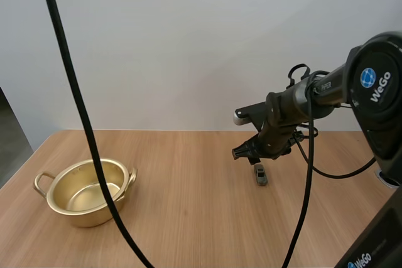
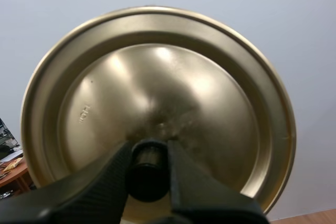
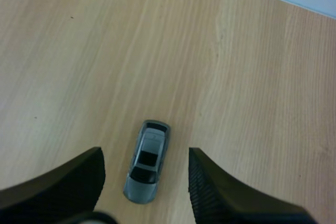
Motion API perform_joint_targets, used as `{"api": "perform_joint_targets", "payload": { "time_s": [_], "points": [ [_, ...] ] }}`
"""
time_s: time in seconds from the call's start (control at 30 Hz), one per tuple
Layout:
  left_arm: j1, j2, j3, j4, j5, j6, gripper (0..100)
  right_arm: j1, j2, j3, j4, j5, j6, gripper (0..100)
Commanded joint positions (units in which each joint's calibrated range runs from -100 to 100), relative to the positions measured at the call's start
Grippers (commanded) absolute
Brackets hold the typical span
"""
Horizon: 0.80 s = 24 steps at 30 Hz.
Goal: Open the pot, put the car inside, and close it
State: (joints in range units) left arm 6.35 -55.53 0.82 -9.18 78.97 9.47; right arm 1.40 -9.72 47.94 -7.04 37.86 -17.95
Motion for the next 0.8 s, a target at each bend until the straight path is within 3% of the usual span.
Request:
{"api": "perform_joint_targets", "payload": {
  "time_s": [0.0, 0.17, 0.37, 0.67, 0.77],
  "points": [
    [0.02, -0.02, -0.03, 0.04, 0.51, 0.00, 0, -1.11, 0.92, -0.05, 0.50, -0.89, 0.24, 80],
    [0.02, -0.02, -0.03, 0.15, 0.49, 0.26, 0, -2.08, 3.63, -0.05, 3.60, -1.42, -2.18, 80],
    [0.02, -0.02, -0.03, 0.15, 0.49, 0.26, 0, -2.08, 4.36, -0.05, 15.34, -1.42, -12.75, 80],
    [0.02, -0.02, -0.03, 0.15, 0.49, 0.26, 0, -2.08, 7.81, -0.49, 14.91, -2.76, -12.70, 78],
    [0.02, -0.02, -0.03, 0.15, 0.70, 0.25, 0, -2.08, 9.92, -2.32, 14.51, -1.48, -12.70, 64]
  ]
}}
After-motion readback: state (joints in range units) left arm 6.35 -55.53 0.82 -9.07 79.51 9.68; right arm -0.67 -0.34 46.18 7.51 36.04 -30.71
